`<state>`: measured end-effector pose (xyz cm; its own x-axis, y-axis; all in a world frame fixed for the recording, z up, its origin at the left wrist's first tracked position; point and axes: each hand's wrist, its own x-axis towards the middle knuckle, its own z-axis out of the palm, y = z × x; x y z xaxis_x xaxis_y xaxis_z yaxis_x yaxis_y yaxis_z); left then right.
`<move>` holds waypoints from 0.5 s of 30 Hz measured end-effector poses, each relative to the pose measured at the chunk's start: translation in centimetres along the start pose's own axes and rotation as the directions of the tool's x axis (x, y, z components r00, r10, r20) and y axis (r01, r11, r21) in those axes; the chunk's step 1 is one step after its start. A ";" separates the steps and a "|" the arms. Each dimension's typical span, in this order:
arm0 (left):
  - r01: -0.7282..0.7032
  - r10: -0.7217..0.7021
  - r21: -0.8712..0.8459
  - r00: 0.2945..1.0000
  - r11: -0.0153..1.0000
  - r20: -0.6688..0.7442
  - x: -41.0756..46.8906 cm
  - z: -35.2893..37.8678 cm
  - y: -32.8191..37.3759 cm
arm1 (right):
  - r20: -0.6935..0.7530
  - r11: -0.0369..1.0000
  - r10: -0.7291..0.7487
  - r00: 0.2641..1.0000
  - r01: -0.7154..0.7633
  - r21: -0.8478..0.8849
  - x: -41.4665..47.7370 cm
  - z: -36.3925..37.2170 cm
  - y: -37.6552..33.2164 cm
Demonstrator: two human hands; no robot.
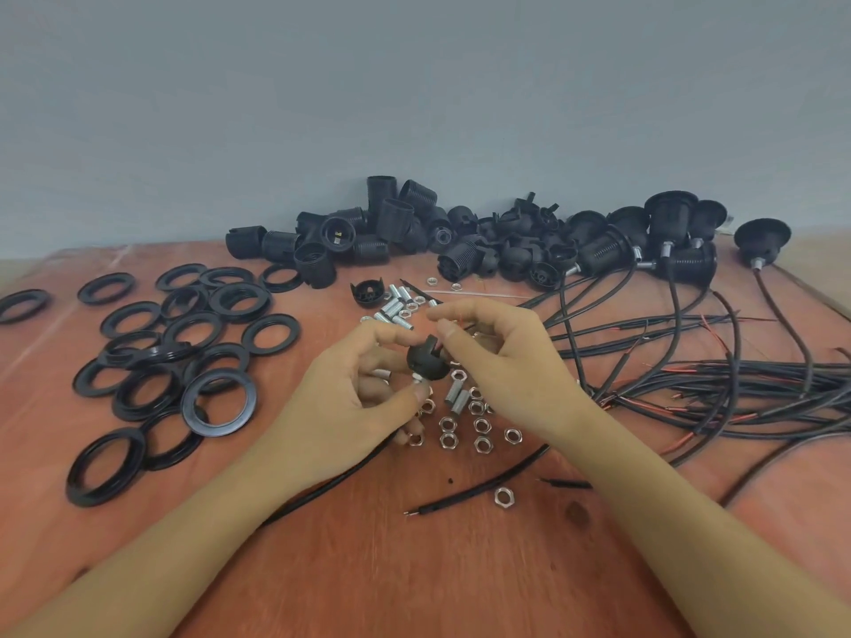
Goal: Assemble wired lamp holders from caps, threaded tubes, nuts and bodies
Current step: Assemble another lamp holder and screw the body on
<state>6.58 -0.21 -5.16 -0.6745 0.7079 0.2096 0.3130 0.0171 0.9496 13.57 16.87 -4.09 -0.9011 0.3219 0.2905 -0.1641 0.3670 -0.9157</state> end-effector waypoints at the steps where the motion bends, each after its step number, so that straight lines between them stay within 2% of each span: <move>1: -0.004 0.004 0.017 1.000 1.000 -0.002 0.0 0.0 0.0 | -0.003 1.000 -0.016 1.000 0.016 -0.005 -0.1 0.1 0.0; 6: -0.016 0.015 0.019 0.999 1.000 0.043 -0.1 0.0 0.5 | 0.011 0.994 -0.112 0.994 0.111 0.015 -0.7 0.5 -0.5; 9: 0.011 -0.011 0.014 1.000 1.000 -0.023 0.0 0.3 0.9 | 0.014 0.989 -0.148 0.989 0.149 -0.024 -0.7 0.6 -0.5; 15: 0.045 -0.044 0.054 0.999 0.998 -0.030 0.0 0.2 0.6 | 0.006 0.990 -0.141 0.990 0.141 -0.029 -0.7 0.5 -0.4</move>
<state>6.89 -0.02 -4.59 -0.7075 0.6847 0.1748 0.3177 0.0873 0.9442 14.05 16.06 -4.08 -0.8711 0.2620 0.4153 -0.2783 0.4335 -0.8571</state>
